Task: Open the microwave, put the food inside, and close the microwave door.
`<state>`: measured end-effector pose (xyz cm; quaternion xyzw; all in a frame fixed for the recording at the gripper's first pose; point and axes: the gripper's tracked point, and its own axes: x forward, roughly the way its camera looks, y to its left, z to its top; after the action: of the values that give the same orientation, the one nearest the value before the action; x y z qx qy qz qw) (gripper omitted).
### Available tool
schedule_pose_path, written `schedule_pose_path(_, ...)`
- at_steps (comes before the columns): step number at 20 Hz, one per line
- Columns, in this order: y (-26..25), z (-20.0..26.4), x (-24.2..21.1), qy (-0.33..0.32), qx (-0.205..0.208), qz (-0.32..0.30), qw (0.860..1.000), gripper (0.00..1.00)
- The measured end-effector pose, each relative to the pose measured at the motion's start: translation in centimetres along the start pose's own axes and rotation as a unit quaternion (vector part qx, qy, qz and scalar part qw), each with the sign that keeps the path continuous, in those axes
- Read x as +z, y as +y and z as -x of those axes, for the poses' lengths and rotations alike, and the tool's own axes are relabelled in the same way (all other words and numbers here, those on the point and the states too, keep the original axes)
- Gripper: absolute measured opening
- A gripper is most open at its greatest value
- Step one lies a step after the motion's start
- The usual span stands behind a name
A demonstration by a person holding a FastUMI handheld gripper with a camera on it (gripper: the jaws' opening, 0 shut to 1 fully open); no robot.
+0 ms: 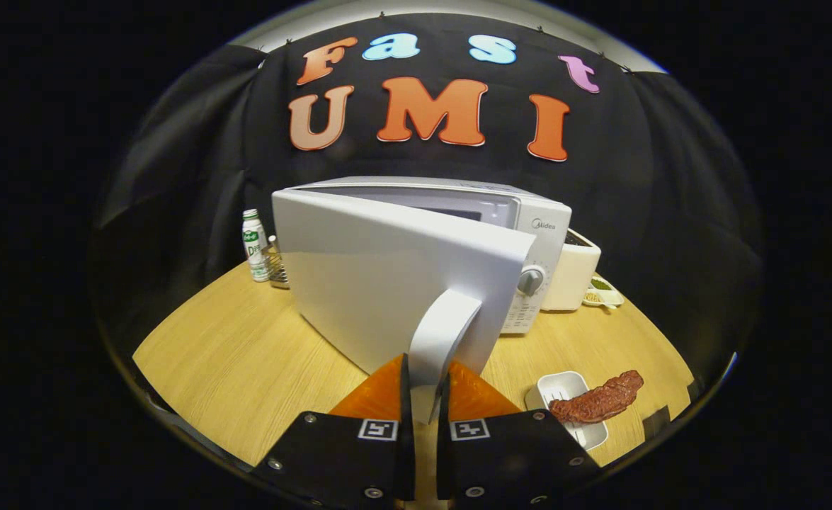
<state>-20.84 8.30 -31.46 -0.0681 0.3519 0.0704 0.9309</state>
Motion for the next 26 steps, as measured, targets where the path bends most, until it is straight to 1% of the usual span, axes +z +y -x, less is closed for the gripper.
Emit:
schedule_pose_path(6,6.4,4.1,-1.4,0.008,0.049,0.027,0.998,0.12)
schedule_pose_path(8,9.0,5.2,-1.9,0.013,0.072,0.036,0.997,0.12)
schedule_pose_path(10,11.6,6.7,-2.2,0.017,0.090,0.064,0.994,0.12)
schedule_pose_path(12,13.5,8.4,-3.2,0.022,0.113,0.108,0.988,0.11)
schedule_pose_path(14,15.9,10.5,-4.3,0.020,0.153,0.147,0.977,0.11)
schedule_pose_path(15,16.5,11.1,-4.8,0.018,0.164,0.165,0.972,0.11)
schedule_pose_path(17,17.2,11.8,-5.4,0.022,0.177,0.184,0.967,0.11)
schedule_pose_path(21,17.2,12.1,-4.6,0.022,0.189,0.170,0.967,0.10)
schedule_pose_path(23,17.0,12.5,-4.0,0.027,0.207,0.168,0.963,0.10)
schedule_pose_path(25,15.3,13.2,-3.3,0.026,0.216,0.167,0.962,0.11)
schedule_pose_path(26,13.8,13.3,-2.9,0.026,0.212,0.163,0.963,0.10)
